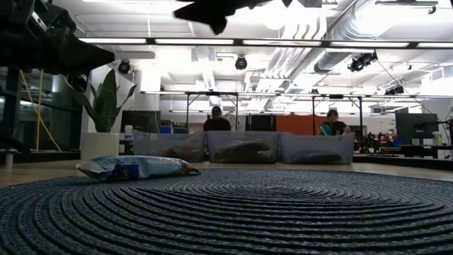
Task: Pick and place Granola Bars by type
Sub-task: Put the blue granola bar into the right black bin
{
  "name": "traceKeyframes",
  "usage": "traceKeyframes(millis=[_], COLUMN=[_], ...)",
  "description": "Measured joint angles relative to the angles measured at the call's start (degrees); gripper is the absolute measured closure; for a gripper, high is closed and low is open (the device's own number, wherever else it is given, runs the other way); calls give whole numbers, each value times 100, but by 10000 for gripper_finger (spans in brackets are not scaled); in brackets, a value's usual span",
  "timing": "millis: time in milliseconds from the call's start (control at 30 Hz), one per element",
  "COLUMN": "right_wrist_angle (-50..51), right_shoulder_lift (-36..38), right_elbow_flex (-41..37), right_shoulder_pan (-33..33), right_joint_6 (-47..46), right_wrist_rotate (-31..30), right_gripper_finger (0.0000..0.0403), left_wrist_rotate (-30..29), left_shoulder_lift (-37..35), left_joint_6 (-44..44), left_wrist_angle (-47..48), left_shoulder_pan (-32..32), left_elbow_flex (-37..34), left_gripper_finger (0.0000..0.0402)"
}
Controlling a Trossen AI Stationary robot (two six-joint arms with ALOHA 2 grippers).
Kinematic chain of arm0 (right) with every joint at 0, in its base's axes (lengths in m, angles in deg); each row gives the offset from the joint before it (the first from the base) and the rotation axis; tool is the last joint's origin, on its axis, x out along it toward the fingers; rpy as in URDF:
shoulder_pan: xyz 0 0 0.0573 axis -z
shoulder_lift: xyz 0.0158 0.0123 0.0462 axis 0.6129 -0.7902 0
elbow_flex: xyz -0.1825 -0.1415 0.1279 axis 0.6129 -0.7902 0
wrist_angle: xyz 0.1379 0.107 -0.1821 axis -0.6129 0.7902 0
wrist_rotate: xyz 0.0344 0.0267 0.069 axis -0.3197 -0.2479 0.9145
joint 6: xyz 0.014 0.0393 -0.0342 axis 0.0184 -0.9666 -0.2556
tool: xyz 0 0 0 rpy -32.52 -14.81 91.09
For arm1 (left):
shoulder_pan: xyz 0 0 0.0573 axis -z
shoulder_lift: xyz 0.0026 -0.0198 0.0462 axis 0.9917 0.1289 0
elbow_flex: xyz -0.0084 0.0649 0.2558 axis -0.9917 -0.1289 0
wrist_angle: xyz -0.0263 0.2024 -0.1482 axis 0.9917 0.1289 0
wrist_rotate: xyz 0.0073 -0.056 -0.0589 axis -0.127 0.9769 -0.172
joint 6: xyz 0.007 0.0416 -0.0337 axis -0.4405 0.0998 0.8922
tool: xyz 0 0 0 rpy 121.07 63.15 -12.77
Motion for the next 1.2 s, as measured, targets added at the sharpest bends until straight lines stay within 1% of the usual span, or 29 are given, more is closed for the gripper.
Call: traceKeyframes(millis=[167,400,500,633,767,833,900,1033,1200], right_wrist_angle=[-21,52,150,213,347,376,384,472,416], right_shoulder_lift=[-536,-1219,-1416,-1584,-1706,-1735,-1776,-1875,-1980], right_elbow_flex=[0,0,0,0,0,-2,1,-7,4], right_shoulder_pan=[-537,-1114,-1297,-1483,-1612,-1649,-1664,-1603,-1489], right_joint_6=[-54,-100,152,632,1364,1639,1865,2132,2118], right_wrist_rotate=[-120,-203,-218,-526,-1071,-1398,-1589,-1694,-1669], right_gripper_finger=[190,190,190,190,190,190,191,196,198], left_wrist_rotate=[-1,-2,-1,0,-2,-2,-1,-2,-2], left_shoulder_lift=[2,1,2,2,0,2,0,0,1], left_joint_6=[0,0,0,0,0,0,0,0,0], left_wrist_angle=[-1,-2,-2,-2,-2,-2,-2,-2,-1], left_shoulder_pan=[0,0,0,0,-2,-1,0,-1,-1], left_elbow_flex=[1,1,0,-1,1,0,1,-1,0], left_gripper_finger=[400,400,400,400,400,400,400,400,400])
